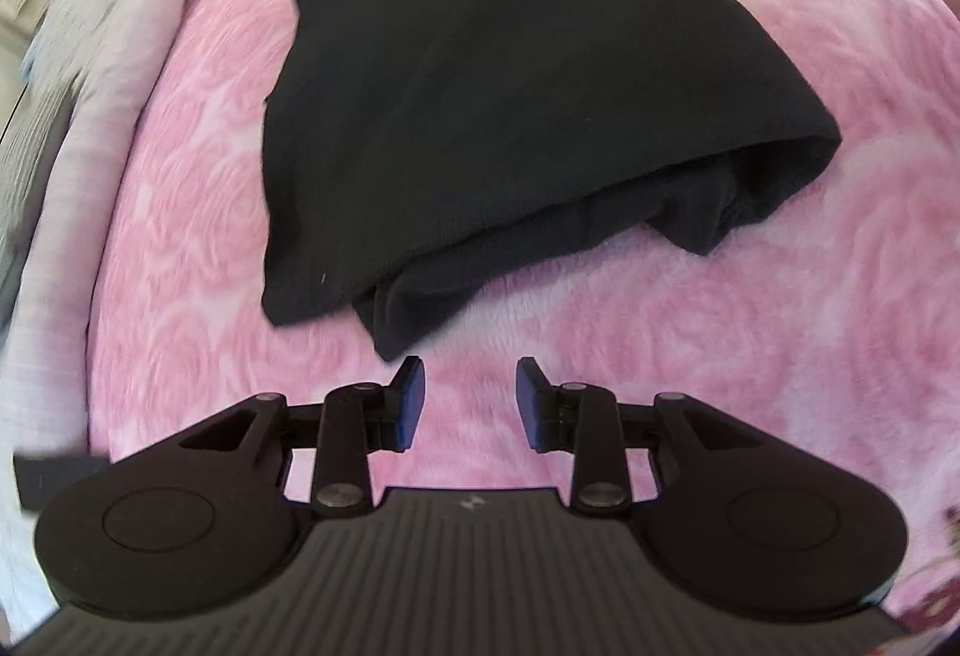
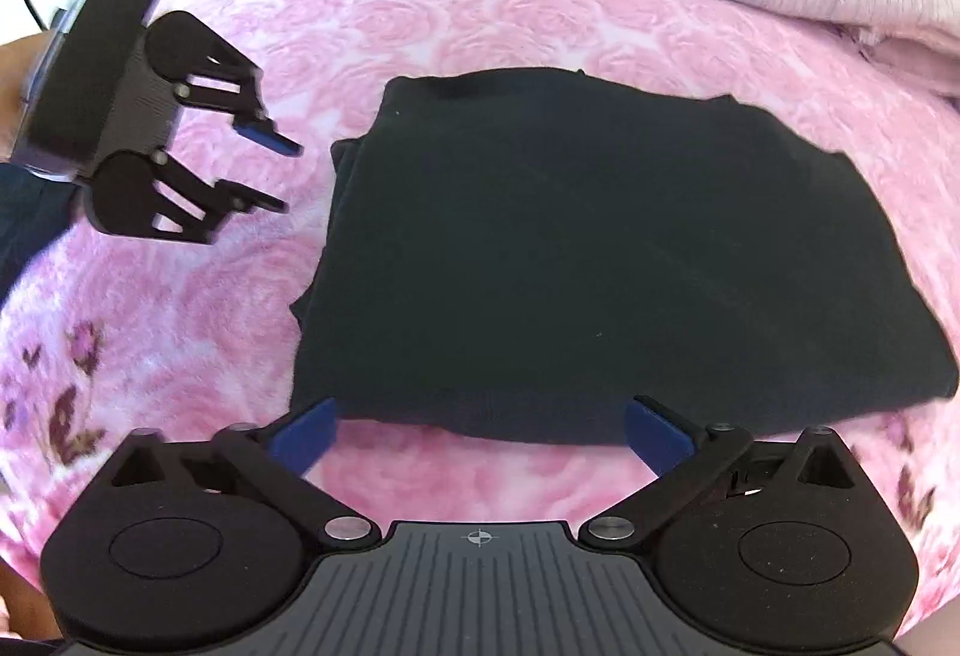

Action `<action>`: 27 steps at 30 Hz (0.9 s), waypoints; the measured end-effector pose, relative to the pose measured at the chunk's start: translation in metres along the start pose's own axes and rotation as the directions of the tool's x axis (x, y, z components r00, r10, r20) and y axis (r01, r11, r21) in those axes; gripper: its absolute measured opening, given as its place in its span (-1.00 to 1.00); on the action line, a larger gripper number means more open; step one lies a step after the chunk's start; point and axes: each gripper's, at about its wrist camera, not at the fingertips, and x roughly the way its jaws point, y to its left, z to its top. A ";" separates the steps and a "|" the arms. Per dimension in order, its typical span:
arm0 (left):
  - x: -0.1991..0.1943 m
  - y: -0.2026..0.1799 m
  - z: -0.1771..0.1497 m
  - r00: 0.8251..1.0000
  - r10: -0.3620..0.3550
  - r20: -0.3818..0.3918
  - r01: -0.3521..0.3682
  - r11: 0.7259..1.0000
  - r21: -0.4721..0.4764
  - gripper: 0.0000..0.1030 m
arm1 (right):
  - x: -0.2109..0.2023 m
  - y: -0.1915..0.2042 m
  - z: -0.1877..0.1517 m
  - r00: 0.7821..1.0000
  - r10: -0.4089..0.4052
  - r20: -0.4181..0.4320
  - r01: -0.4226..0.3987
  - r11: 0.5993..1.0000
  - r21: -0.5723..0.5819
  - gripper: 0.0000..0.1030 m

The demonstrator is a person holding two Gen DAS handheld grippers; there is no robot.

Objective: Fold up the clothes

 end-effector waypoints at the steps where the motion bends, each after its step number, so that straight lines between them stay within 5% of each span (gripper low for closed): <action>1: 0.004 0.001 -0.001 1.000 -0.004 0.016 0.004 1.000 0.031 -0.44 | 0.000 0.002 0.000 1.000 -0.011 -0.005 0.011 1.000 0.019 1.00; 11: 0.033 0.003 -0.017 0.983 0.005 0.183 -0.062 0.949 0.308 -0.30 | 0.013 0.056 0.001 0.998 -0.060 -0.008 0.060 0.998 0.004 1.00; 20: 0.037 -0.004 -0.032 0.947 0.097 0.307 -0.244 0.837 0.490 -0.20 | 0.047 0.110 -0.005 0.992 -0.125 0.010 0.124 0.969 -0.212 1.00; 27: 0.058 0.001 -0.026 0.919 0.107 0.379 -0.319 0.768 0.556 0.10 | 0.081 0.132 -0.012 0.962 -0.266 0.062 0.269 0.884 -0.383 0.99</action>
